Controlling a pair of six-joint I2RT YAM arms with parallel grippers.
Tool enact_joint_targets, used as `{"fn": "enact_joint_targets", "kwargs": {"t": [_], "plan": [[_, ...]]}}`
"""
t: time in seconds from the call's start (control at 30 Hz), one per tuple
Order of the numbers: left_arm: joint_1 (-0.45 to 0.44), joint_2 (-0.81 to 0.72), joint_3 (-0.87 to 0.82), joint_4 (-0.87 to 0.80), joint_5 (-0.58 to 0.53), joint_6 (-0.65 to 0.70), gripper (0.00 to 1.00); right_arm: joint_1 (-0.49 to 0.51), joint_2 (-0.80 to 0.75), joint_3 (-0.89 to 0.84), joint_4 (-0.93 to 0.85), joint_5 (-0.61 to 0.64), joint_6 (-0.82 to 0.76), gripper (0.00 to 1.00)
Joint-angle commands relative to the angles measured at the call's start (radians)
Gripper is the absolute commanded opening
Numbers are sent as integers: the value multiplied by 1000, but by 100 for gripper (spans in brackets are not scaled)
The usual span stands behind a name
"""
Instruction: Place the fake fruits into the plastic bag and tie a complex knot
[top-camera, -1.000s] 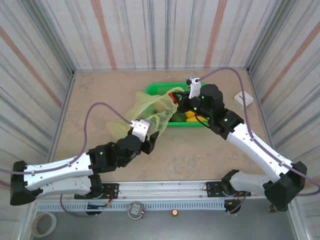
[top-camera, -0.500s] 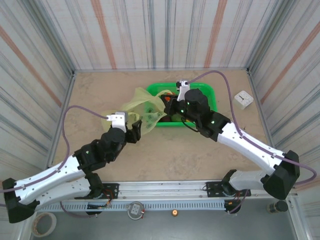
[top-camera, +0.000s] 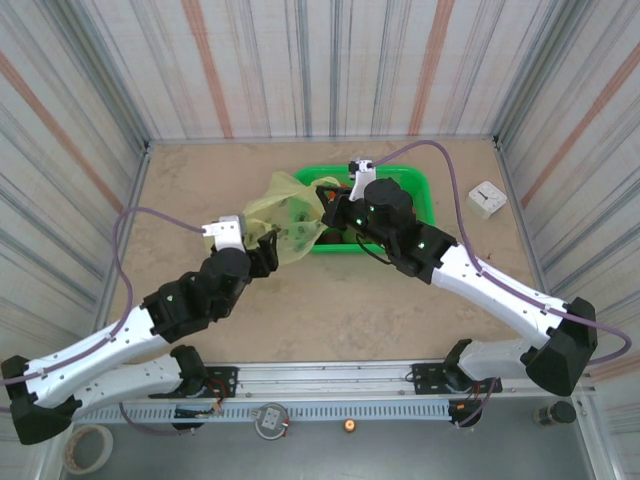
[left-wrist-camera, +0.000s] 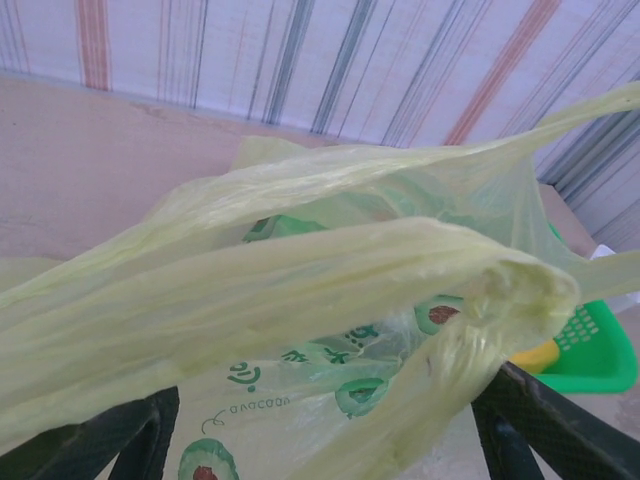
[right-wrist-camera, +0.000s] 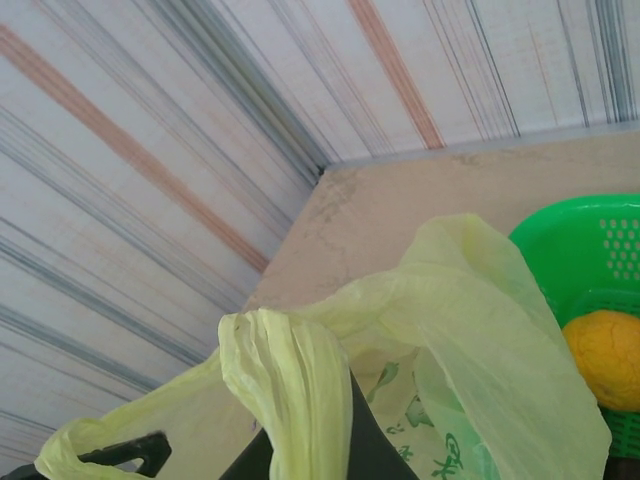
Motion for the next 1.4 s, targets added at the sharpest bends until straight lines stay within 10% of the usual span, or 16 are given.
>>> {"fn": "enact_joint_targets", "kwargs": {"t": [0.0, 0.3, 0.57, 0.97, 1.37], "plan": [[14, 8, 12, 92, 56, 34, 82, 5, 4, 18, 17, 22, 7, 0], [99, 37, 38, 148, 188, 36, 71, 5, 16, 16, 25, 21, 6, 0], [316, 45, 72, 94, 377, 54, 0, -50, 20, 29, -21, -13, 38, 0], [605, 59, 251, -8, 929, 83, 0, -174, 89, 185, -191, -114, 14, 0], [694, 169, 639, -141, 913, 265, 0, -241, 467, 709, -444, -448, 109, 8]]}}
